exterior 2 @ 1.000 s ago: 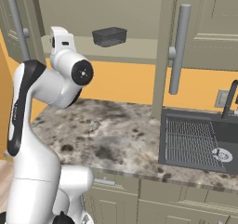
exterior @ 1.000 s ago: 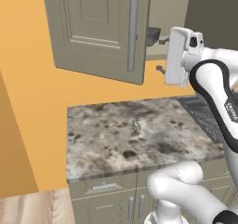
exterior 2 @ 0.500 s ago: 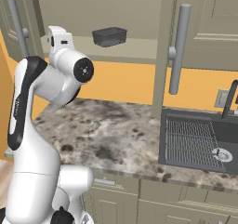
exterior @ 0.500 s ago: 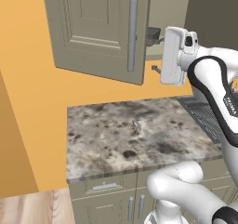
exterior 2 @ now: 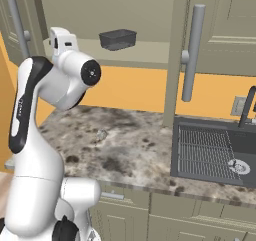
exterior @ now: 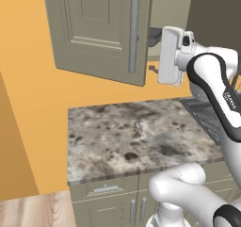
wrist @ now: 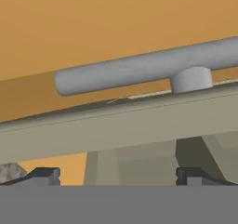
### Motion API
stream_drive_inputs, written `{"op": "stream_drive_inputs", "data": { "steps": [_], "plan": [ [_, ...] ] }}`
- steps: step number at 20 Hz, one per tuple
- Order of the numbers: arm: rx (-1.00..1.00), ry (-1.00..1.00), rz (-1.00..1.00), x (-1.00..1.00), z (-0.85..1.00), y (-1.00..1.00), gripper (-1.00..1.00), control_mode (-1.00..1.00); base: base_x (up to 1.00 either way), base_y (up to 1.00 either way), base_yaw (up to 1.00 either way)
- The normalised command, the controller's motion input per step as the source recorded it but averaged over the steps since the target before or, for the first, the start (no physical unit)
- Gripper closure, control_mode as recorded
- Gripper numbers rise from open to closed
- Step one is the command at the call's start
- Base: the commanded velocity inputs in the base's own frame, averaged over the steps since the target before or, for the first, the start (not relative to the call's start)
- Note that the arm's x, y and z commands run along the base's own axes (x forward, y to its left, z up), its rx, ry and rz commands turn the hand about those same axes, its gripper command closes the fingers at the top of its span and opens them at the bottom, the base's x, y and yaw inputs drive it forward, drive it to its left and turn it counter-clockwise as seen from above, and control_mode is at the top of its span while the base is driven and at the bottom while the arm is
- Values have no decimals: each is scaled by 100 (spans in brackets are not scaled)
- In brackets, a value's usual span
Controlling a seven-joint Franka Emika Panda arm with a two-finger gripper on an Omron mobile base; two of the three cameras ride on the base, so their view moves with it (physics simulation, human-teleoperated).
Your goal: Retrieve the tupperware from the cabinet, then place the raw meat into the tupperware to avoid contamination.
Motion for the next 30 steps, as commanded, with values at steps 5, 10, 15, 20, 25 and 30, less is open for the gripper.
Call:
{"op": "stream_drive_inputs", "data": {
  "steps": [5,10,15,20,25,30],
  "plan": [
    [0,0,1,15,0,5,-100,-100,0,0,0],
    [0,0,1,13,0,2,-100,-100,0,0,0],
    [0,0,3,1,0,9,-100,-100,0,0,0],
    [0,0,5,0,0,18,-100,-100,0,0,0],
    [0,0,5,0,0,17,-100,-100,0,0,0],
    [0,0,6,0,0,16,-100,-100,0,0,0]
  ]
}}
